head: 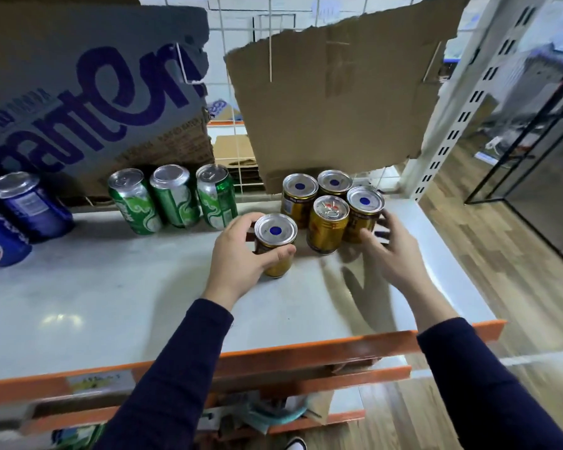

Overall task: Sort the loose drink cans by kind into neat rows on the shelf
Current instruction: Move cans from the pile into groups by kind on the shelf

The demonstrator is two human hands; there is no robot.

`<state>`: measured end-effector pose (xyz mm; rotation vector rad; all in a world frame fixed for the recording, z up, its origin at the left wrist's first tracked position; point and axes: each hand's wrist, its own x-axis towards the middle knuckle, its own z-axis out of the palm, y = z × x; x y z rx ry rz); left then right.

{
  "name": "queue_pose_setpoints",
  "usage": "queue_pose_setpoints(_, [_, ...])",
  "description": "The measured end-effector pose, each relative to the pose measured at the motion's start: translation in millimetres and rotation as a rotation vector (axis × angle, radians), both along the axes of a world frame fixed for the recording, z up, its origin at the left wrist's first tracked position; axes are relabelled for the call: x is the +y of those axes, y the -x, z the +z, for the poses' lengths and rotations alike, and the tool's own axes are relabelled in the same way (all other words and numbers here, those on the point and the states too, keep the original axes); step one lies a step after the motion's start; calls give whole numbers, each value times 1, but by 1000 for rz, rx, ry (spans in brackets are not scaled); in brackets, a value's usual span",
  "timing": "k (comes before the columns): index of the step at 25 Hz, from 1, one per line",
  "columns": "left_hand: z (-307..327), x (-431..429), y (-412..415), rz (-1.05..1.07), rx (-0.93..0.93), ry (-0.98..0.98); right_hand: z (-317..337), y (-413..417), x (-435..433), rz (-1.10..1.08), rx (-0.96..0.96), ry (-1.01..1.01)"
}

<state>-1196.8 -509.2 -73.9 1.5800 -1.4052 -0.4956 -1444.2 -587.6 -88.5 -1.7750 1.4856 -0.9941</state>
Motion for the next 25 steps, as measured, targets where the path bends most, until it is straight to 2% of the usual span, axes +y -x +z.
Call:
queue_pose_setpoints(4, [-1, -30, 13, 3, 15, 28, -33, 8, 37, -18, 339, 130])
queue_pose_setpoints(6, [-2, -40, 20, 22, -1, 32, -37, 12, 45, 23, 409, 145])
queue_pose_setpoints(12, [-8, -49, 22, 71, -61, 17, -34, 8, 48, 29, 469, 179])
queue_pose_setpoints(18, [-6, -57, 26, 2, -110, -39, -31, 6, 49, 35, 530, 168])
queue_pose_setpoints(22, [-10, -39, 10, -34, -143, -143, -27, -9, 51, 22, 430, 191])
queue_pose_setpoints(25, [-18, -1, -26, 41, -146, -142, -25, -45, 54, 125, 377, 254])
